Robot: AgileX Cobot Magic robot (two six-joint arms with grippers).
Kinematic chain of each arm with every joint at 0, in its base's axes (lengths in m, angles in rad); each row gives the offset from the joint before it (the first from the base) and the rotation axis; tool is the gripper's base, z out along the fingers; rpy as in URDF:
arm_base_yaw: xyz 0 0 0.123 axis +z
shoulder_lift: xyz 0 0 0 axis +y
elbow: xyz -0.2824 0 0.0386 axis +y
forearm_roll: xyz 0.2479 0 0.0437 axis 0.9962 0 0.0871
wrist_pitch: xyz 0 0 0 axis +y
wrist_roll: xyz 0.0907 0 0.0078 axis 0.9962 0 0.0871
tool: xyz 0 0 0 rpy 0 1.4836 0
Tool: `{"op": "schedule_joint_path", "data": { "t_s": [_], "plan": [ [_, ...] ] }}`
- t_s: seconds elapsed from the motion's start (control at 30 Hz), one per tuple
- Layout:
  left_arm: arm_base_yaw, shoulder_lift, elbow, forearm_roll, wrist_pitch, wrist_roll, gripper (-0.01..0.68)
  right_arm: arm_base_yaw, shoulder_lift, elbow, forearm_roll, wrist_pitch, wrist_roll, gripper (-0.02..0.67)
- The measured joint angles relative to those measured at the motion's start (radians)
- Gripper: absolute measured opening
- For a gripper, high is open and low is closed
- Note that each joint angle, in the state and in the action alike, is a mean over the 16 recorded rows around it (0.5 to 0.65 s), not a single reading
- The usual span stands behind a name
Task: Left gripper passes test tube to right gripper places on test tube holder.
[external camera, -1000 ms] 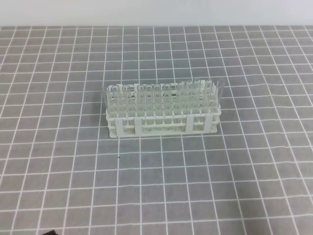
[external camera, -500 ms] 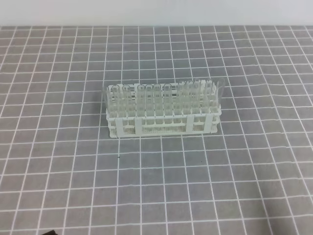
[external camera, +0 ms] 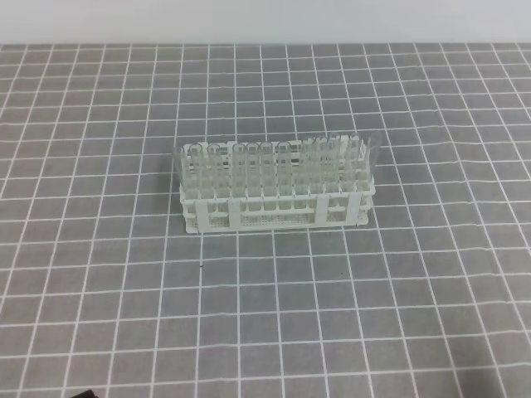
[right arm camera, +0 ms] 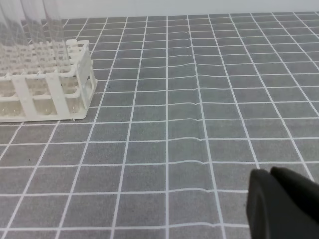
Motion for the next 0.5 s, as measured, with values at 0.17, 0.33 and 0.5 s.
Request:
{"op": "schedule_joint_path", "data": {
  "t_s": [0.17,0.33,0.5],
  "plan": [
    [0.0,-0.001,-0.002,0.0,0.002,0.0,0.0,0.0,0.0,0.0,0.0,0.01,0.001,-0.001],
    [-0.001,-0.003,-0.004,-0.001,0.002,0.0,0.0,0.0,0.0,0.0,0.001,0.009,0.002,-0.001],
    [-0.001,-0.003,-0.002,0.0,0.001,0.0,0.0,0.0,0.0,0.0,0.001,0.009,0.003,-0.001]
  ]
}}
